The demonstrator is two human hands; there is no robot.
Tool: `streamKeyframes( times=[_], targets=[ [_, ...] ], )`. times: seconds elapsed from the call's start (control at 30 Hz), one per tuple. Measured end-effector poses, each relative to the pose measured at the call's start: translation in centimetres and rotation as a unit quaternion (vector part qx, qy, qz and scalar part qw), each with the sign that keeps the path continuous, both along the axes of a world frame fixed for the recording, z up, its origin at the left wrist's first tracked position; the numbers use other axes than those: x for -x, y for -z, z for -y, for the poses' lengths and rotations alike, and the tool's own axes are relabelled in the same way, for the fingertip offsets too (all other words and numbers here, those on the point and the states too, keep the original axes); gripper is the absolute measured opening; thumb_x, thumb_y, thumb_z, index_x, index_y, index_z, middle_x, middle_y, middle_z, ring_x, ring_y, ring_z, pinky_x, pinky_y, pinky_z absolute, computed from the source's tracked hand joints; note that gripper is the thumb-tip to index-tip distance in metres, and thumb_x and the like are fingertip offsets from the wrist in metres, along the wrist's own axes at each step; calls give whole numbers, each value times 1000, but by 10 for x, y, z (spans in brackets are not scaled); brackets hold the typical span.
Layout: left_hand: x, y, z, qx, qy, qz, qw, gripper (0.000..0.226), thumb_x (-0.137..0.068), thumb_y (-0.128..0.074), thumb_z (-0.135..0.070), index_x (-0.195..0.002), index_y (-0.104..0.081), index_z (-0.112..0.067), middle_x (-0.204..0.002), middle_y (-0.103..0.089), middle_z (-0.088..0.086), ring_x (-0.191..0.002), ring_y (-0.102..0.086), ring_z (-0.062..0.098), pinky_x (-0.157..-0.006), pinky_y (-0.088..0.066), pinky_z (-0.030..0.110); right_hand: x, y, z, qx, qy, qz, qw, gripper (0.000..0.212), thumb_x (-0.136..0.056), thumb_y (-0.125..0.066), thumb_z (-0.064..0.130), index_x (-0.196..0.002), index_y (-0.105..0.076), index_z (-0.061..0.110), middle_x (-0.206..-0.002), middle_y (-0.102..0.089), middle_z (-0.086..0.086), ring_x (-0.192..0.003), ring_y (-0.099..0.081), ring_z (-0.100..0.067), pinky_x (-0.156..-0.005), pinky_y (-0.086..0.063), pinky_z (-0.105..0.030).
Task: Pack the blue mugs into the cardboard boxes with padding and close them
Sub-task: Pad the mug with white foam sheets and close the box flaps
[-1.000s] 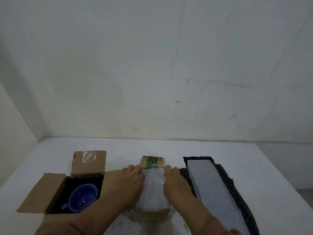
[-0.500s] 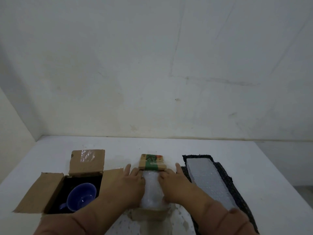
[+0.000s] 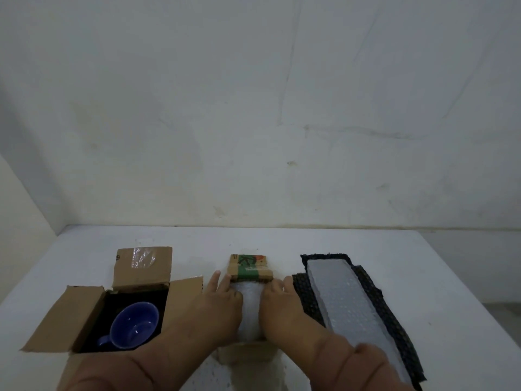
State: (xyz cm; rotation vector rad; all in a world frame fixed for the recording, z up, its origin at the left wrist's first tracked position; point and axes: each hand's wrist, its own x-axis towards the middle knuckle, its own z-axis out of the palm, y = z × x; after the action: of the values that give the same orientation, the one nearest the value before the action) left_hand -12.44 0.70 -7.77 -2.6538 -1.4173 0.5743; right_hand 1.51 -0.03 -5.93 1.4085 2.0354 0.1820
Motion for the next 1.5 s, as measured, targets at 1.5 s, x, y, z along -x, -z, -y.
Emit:
streamKeyframes(
  times=[1.5],
  targets=[
    [-55,11,-3,89,-82,147,982,79,-83,-55,-44,-148,-20,-15,-149,-31,7,-134,-30,29,-104,-38,43,-60,3,2,106,258,-409,869,74,-86,-54,50,-146,-13,39,-146,-40,-2,-130,-41,-30,-112,-17,-60]
  ],
)
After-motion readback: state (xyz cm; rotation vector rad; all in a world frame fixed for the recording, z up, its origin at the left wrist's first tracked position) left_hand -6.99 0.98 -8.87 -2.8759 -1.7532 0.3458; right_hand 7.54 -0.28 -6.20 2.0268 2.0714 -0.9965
